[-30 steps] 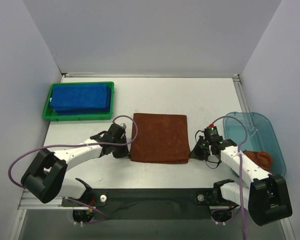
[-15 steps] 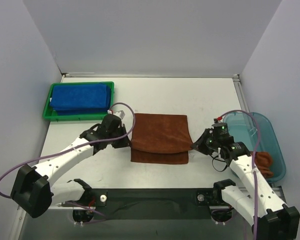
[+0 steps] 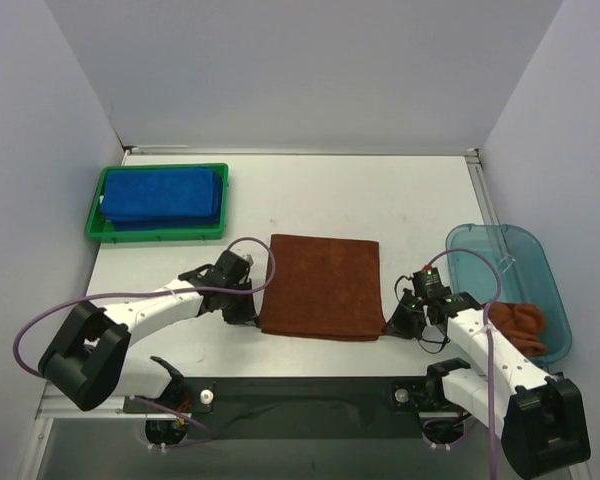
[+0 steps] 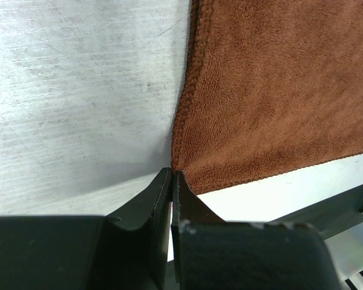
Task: Fold and stack the towels
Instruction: Fold the towel
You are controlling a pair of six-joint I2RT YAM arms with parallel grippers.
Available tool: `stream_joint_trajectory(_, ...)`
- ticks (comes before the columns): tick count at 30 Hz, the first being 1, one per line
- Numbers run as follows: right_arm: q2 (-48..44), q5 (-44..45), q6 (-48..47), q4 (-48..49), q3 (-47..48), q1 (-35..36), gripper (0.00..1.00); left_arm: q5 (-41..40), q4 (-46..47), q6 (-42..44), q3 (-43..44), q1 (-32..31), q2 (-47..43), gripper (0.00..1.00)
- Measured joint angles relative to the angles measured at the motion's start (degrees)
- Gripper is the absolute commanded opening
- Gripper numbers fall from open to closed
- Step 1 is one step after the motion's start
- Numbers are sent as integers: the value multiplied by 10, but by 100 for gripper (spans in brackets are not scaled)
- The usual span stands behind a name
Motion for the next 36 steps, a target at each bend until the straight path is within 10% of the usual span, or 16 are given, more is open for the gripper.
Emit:
stream_joint_trajectory(22,57,-34,-8,37,-11,0,4,17,31,2,-16,0,12,2)
stream_joint_trajectory(31,28,-35,-30,-2,-11,0,34,2,4,9,-22,0,-24,39)
stream_joint_trajectory(36,-17,-40,-39,-53,7,16,34,-11,-29,13,-21,0,-83,58)
